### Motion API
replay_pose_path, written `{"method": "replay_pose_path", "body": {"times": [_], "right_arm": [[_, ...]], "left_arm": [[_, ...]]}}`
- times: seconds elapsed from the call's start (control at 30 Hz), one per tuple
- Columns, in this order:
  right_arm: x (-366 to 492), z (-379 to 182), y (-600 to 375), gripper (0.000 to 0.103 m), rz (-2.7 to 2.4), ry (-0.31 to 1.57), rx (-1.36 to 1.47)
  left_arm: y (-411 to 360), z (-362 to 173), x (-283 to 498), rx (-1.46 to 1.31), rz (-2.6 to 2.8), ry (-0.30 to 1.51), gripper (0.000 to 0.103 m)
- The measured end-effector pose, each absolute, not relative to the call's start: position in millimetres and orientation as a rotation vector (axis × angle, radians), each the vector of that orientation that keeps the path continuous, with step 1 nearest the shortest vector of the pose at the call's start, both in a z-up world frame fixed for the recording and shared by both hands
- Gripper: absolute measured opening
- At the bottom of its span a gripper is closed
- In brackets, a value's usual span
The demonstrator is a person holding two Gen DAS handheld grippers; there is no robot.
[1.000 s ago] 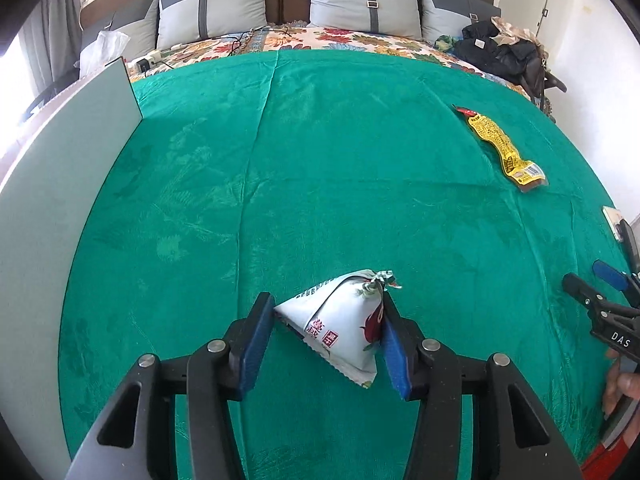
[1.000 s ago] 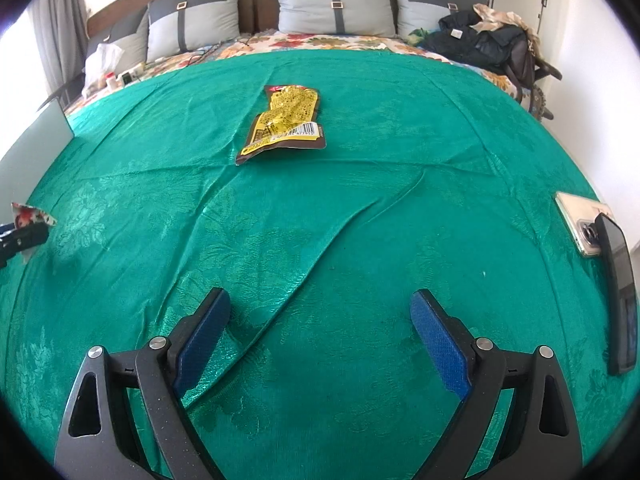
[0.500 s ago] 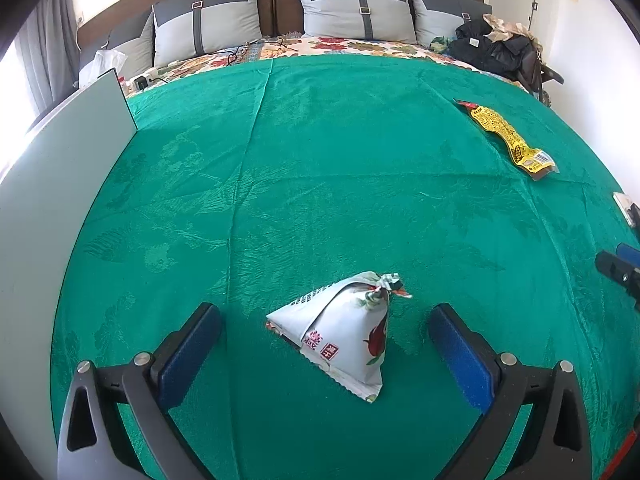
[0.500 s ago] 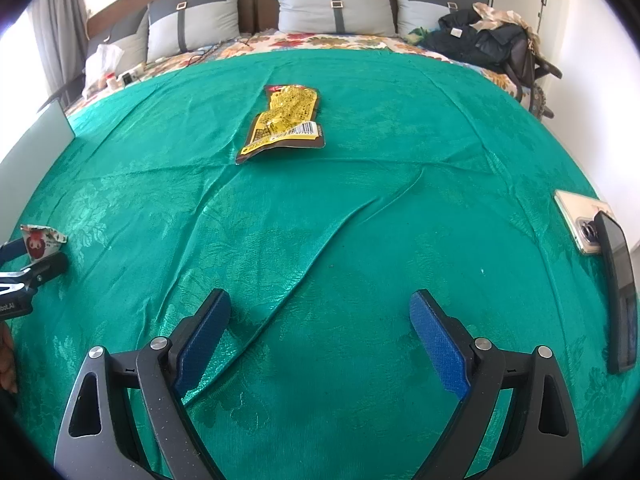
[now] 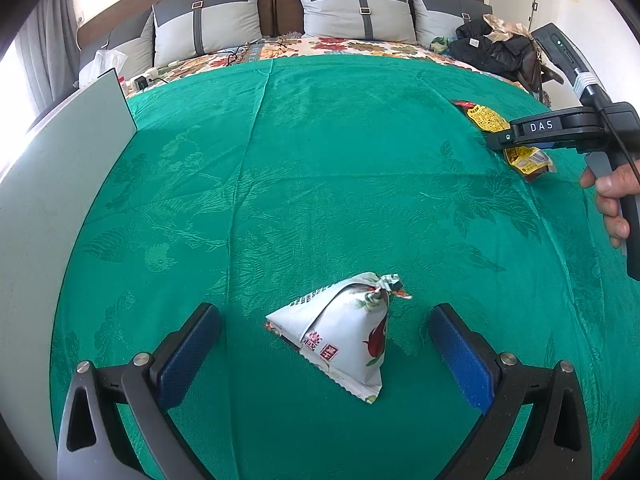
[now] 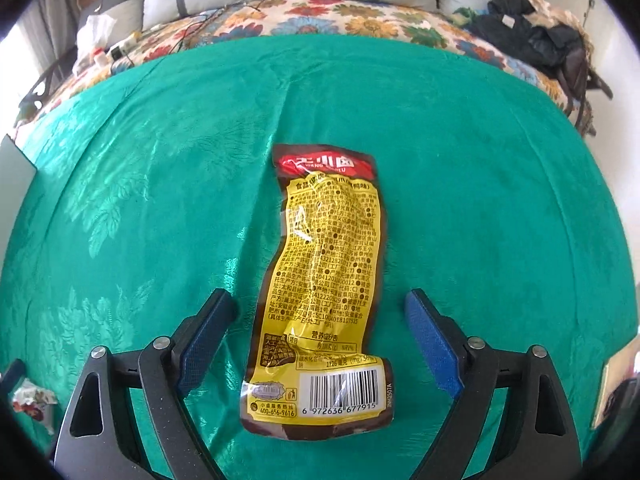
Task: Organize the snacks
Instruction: 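Hold the white pouch with the left tool while the right tool grasps the gold-brown pack, then carry the white pouch and gold-brown pack into the white box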
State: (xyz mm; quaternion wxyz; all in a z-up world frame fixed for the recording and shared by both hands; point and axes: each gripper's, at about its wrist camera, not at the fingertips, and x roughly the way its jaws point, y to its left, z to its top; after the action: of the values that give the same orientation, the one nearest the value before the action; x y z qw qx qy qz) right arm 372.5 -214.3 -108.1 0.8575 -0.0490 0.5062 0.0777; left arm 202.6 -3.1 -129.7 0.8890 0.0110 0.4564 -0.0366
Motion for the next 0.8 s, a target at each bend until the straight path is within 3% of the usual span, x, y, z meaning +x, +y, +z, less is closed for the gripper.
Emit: {"method": "replay_pose_path", "body": {"times": [0.17,0.37,0.6,0.8], "right_arm": [[341,-104,-225,0.056,0.188,1.125,-0.059],[255,-84,-233,0.056,0.263,1.051,0.053],[186,-107,-214,0.057,0.219,0.976,-0.071],[184,-116,-207,0.067,0.211,0.938,-0.108]], "left_arm": [[-4,-130,202,0.023,-0.076,0.948,0.103],[-4,-130,203,0.023,-0.076,0.948,0.103],[-3,-131,202,0.023,-0.076,0.948,0.103],[-3,-131,203,0.024,-0.076,0.948,0.103]]}}
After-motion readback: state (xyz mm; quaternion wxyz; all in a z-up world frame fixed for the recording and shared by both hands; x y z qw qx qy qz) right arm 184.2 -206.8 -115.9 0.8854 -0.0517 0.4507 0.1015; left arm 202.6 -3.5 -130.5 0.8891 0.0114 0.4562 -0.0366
